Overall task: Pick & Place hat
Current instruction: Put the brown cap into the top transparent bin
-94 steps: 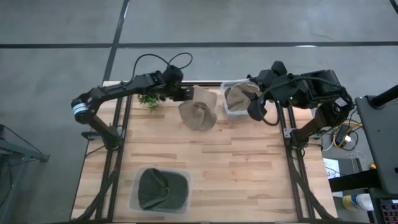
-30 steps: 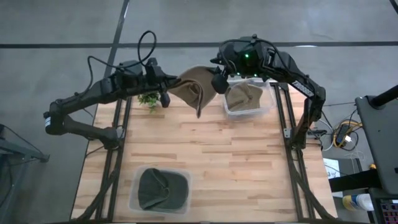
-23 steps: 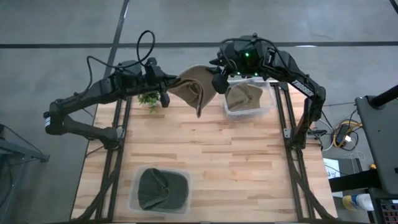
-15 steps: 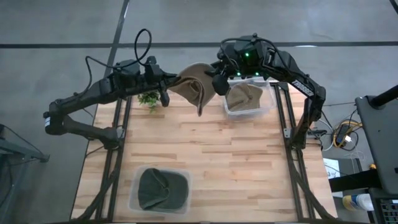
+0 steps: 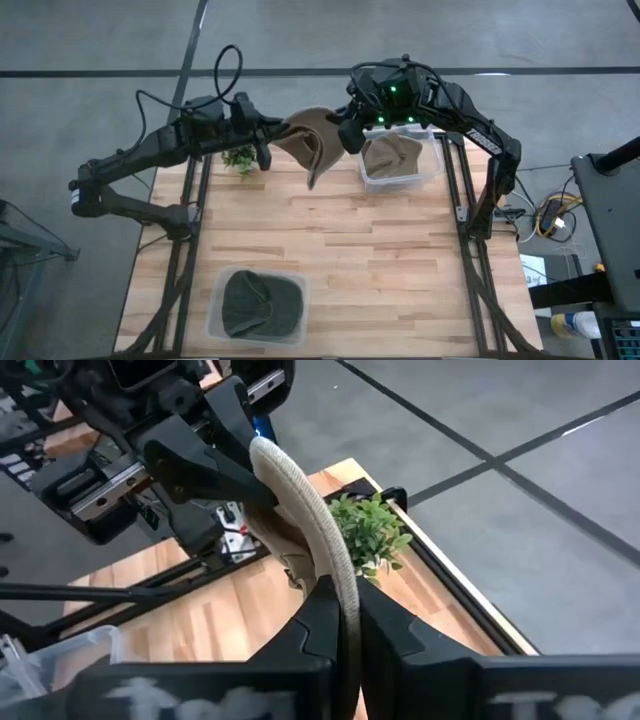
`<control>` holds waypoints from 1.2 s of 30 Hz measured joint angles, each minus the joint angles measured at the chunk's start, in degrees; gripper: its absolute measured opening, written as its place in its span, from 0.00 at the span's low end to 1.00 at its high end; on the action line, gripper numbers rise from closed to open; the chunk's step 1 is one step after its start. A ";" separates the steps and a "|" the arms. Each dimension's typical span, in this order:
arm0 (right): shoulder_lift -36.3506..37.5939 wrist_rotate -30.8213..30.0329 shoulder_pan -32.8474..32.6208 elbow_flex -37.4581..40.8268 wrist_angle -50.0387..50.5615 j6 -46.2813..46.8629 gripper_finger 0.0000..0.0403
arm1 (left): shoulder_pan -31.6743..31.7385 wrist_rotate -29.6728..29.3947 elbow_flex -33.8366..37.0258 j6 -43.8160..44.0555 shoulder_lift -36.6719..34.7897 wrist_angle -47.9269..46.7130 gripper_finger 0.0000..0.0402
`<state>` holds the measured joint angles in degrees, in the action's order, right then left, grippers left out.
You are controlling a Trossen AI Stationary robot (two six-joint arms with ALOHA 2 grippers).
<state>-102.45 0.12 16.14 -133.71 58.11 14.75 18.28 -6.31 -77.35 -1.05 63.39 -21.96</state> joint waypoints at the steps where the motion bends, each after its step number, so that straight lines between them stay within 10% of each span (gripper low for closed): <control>1: 0.00 -0.01 0.04 0.00 0.00 0.36 0.03 | 0.01 -0.59 -0.17 1.84 -0.01 -0.06 0.08; 20: -0.15 -4.86 1.46 2.02 7.36 13.39 0.02 | 0.63 -1.29 -8.82 6.74 -1.30 0.79 0.34; 36: 6.44 -10.98 7.23 3.30 19.91 13.67 0.02 | 0.64 -2.12 -6.78 7.28 -1.04 0.92 0.35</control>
<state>-96.01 -10.86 23.37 -130.41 78.02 28.42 18.93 -8.43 -84.13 6.23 62.35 -21.04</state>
